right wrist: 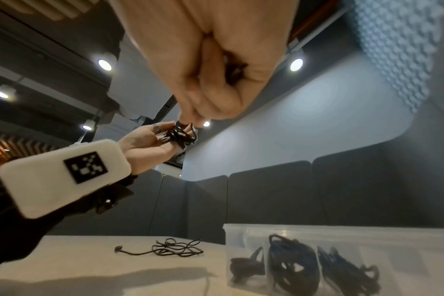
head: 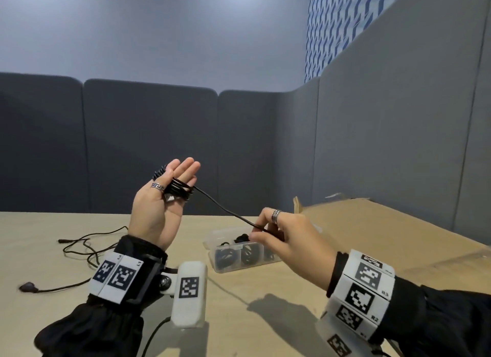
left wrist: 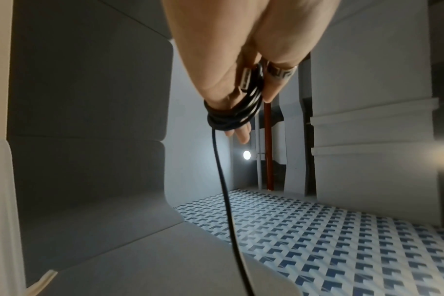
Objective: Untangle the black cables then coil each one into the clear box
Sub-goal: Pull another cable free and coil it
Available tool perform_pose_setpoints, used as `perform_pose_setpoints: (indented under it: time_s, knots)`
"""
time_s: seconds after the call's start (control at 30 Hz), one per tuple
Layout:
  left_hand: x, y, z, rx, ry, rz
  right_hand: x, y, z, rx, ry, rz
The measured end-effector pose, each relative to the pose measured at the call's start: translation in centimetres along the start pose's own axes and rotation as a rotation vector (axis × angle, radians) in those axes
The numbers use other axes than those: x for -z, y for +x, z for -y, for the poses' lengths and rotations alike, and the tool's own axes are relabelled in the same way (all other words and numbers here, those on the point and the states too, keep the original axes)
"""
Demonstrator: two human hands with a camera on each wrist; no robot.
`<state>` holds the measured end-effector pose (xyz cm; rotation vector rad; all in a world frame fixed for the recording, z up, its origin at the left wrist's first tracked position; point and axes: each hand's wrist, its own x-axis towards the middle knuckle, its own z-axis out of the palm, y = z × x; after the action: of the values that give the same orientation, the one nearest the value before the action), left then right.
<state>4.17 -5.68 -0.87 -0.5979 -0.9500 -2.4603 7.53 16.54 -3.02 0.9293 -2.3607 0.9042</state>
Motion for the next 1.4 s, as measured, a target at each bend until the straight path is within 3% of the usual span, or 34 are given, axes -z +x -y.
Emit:
perform_pose_setpoints:
  time_s: [0.07,0.13,0.23,0.3,0.4,0.47,0.6,0.8,0.93,1.03,1.3,1.4]
  knots:
    - [0.1,0.1,0.2,0.002,0.054,-0.009,0.3,-0.2,0.4,0.055,-0.081,0.026]
    - [0.1,0.3,0.7,0.022,0.171,0.001,0.3,-0.4,1.1,0.207,-0.295,0.036]
    - [0.2,-0.2,2.0,0.103,0.538,0.089,0.6,0.1,2.3,0.34,-0.46,0.057]
    - [0.0,-1.0,2.5,0.248,0.768,0.215,1.4,1.5,2.8,0.266,-0.431,-0.017]
    - [-0.4,-2.0,2.2,0.522,0.774,0.407,2.8,4.1,2.1,0.105,-0.422,-0.143]
    - [-0.5,-2.3,1.6,0.564,0.695,0.571,2.7,5.2,0.6,0.046,-0.408,-0.15]
    - [-0.4,-2.5,1.1,0.528,0.551,0.752,0.6,5.7,-2.1,-0.001,-0.002,-0.081]
    - [-0.9,-2.8,1.8,0.522,0.273,0.606,-2.4,4.2,-2.3,-0.073,0.394,0.1]
    - [-1.1,-2.8,2.4,0.56,0.067,0.581,-3.8,3.2,-1.2,-0.262,0.908,0.183]
    - [-1.2,-2.8,2.8,0.562,-0.029,0.525,-3.7,2.8,-0.8,-0.365,1.157,0.248]
    - [-1.4,-3.1,4.0,0.551,0.365,0.362,-3.2,2.2,-2.0,-0.324,0.809,0.102]
    - [-1.3,-2.9,3.5,0.481,0.534,0.434,-2.8,2.3,-2.4,-0.237,0.65,0.045]
